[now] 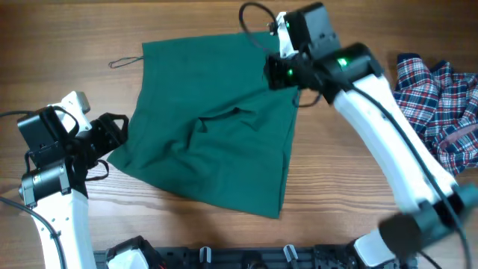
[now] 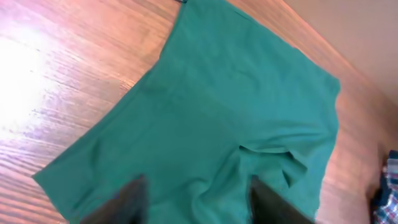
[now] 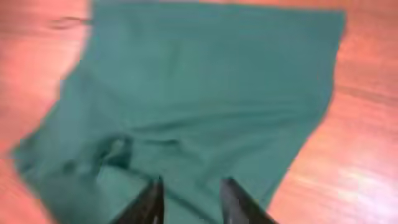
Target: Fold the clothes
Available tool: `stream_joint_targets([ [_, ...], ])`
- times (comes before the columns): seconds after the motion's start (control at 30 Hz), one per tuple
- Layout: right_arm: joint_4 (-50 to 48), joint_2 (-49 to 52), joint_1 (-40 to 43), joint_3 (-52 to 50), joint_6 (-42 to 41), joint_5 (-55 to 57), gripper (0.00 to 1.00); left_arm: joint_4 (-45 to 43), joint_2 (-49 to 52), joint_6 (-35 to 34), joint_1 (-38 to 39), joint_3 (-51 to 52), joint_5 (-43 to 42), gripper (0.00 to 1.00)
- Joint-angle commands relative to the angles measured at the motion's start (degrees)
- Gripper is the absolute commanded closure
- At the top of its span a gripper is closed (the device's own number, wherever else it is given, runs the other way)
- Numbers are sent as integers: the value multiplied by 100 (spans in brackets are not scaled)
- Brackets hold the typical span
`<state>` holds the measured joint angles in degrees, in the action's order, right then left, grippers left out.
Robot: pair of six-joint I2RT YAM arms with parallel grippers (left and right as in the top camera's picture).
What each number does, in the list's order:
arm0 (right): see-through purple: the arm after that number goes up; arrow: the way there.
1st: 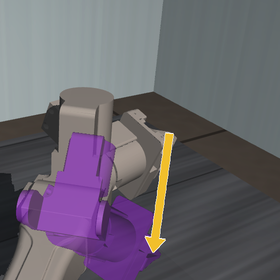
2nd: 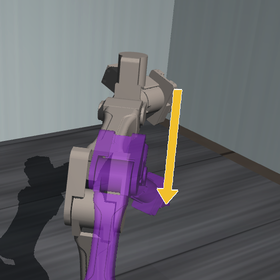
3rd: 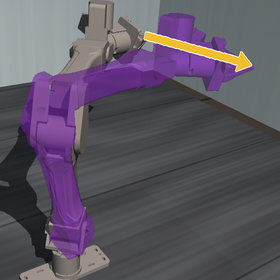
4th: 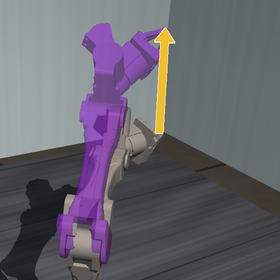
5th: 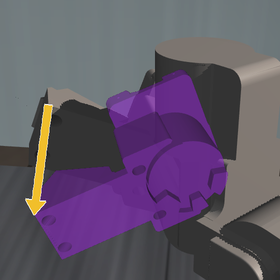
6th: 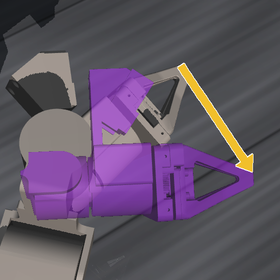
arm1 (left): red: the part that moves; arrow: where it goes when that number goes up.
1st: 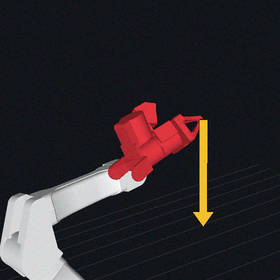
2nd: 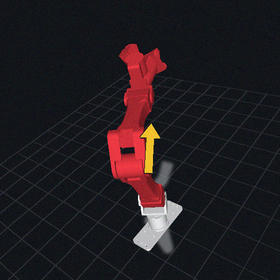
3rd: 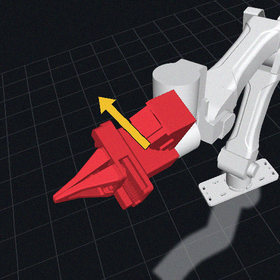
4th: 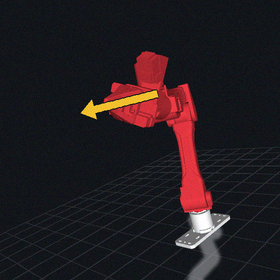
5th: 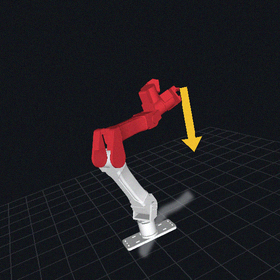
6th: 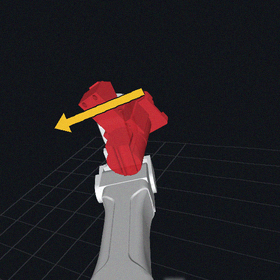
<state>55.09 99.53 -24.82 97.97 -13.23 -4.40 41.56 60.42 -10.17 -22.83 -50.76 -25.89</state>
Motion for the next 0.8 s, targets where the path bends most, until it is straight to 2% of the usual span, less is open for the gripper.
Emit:
stream_joint_targets([
  [0.0,398,1023,317,-55,297,-1156,95,205,-31,74,24,-96,-197,71],
  [0.03,723,1154,319,-55,579,-1427,91,304,-31,76,22,-96,-195,73],
  [0.1,1655,1246,243,-55,916,-1209,76,540,35,98,22,-96,-9,71],
  [0.17,2273,1147,111,-57,1008,-1198,68,503,149,94,22,-96,42,52],
  [0.2,2546,1084,35,-57,1003,-1200,67,503,188,94,22,-96,42,46],
  [0.27,2833,756,-249,-57,970,-1209,64,542,216,72,22,-96,37,41],
  [0.33,2730,120,-695,-57,614,-881,61,603,216,72,22,-96,37,37],
  [0.43,2826,-761,-1532,-70,-203,798,55,787,216,-120,22,-101,17,30],
  [0.53,2715,-1165,-2065,-302,-229,918,55,929,223,-411,-13,-238,-9,25],
  [0.63,2039,-1427,-2599,-1665,378,918,54,1318,376,-551,-219,-706,-26,21],
  [0.7,1392,-1423,-2837,-2850,564,916,53,1587,662,-549,-339,-968,-26,20],
  [0.77,942,-1423,-3016,-3508,603,855,53,1749,997,-551,-404,-1082,-28,19],
])
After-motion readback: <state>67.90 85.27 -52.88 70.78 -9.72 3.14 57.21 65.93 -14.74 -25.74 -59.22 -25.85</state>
